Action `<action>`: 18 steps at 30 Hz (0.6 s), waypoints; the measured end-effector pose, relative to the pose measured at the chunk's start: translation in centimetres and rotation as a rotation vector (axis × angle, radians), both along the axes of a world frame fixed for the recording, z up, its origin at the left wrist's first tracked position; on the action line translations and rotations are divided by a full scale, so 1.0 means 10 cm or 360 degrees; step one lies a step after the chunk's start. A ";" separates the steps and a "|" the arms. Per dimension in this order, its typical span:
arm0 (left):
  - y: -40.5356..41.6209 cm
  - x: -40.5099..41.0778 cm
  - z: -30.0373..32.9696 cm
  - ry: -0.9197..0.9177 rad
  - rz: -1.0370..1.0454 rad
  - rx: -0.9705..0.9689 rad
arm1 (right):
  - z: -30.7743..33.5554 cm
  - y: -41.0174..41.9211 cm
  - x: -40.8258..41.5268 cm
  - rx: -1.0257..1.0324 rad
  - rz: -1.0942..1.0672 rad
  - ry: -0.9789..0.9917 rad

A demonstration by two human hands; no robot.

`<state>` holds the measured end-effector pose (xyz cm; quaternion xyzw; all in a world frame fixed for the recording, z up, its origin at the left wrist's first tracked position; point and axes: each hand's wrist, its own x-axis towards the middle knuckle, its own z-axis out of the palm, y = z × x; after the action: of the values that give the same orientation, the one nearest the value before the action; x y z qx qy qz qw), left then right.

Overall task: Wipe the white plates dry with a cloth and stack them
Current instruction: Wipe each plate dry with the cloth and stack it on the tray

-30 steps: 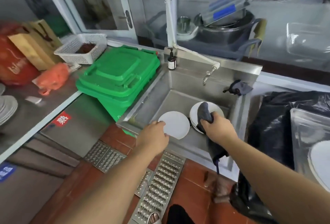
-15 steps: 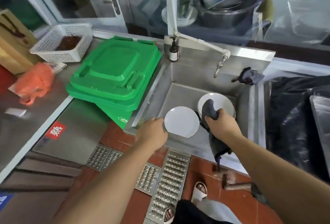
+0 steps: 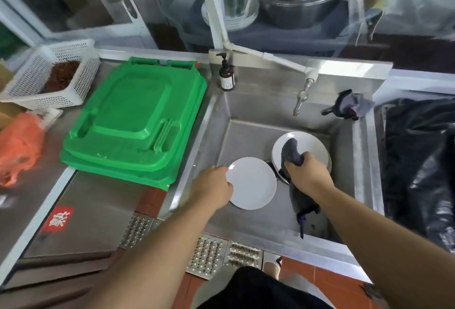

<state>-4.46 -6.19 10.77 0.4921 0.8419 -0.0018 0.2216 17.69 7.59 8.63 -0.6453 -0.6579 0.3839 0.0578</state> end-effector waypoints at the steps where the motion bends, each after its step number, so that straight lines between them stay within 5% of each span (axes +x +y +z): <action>1: 0.05 -0.04 -0.06 -0.0027 0.0010 -0.0009 | -0.03 0.02 -0.02 -0.0025 -0.0011 -0.0003; 18: 0.63 -0.83 -1.48 -0.0294 -0.0219 -0.0449 | -1.03 -0.08 -0.33 -0.0387 -0.0688 -0.0043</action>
<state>-12.79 0.09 -4.03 0.5106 0.7737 -0.0898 0.3642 14.38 6.81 -1.64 -0.7783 -0.4543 0.4304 0.0518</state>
